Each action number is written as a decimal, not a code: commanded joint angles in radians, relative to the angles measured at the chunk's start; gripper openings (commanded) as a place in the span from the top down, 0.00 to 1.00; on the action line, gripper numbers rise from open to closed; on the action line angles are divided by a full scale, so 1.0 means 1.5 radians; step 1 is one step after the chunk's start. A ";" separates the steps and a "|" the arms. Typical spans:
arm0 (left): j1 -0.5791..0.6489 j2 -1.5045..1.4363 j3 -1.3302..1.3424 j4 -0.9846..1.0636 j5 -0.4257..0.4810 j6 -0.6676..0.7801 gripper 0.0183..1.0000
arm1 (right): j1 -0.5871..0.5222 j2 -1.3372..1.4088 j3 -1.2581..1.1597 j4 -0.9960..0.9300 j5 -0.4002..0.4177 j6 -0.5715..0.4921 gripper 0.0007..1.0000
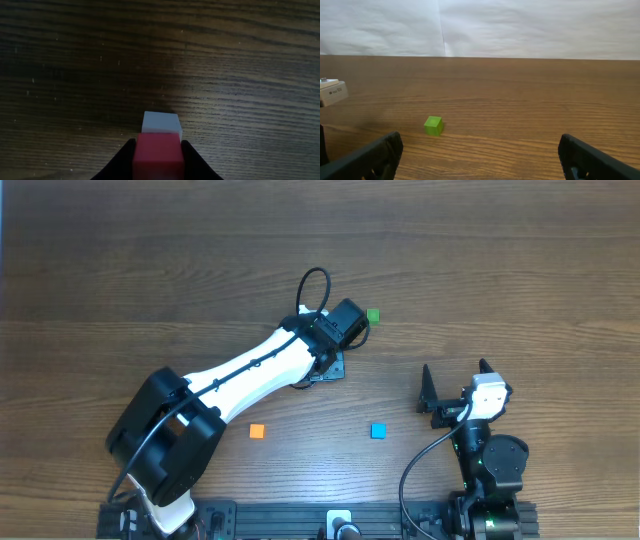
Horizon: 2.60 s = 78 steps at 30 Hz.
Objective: Stack Cubes
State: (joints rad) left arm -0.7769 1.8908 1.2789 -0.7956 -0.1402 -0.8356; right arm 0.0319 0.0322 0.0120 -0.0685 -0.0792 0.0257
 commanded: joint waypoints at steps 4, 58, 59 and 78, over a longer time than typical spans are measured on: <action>0.004 0.011 -0.006 0.000 -0.015 -0.009 0.76 | 0.001 0.001 -0.004 -0.001 -0.002 -0.001 0.01; 0.004 0.011 -0.006 0.011 -0.012 -0.009 0.65 | 0.001 0.001 -0.004 -0.001 -0.002 -0.001 0.01; 0.004 0.011 -0.006 0.012 -0.012 -0.009 0.62 | 0.001 0.001 -0.004 -0.001 -0.002 -0.001 0.01; 0.055 -0.285 -0.097 -0.020 -0.075 -0.023 0.01 | 0.001 0.001 -0.004 -0.001 -0.002 -0.001 0.01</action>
State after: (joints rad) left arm -0.7101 1.5845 1.2190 -0.8177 -0.2222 -0.8490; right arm 0.0319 0.0322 0.0120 -0.0685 -0.0795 0.0254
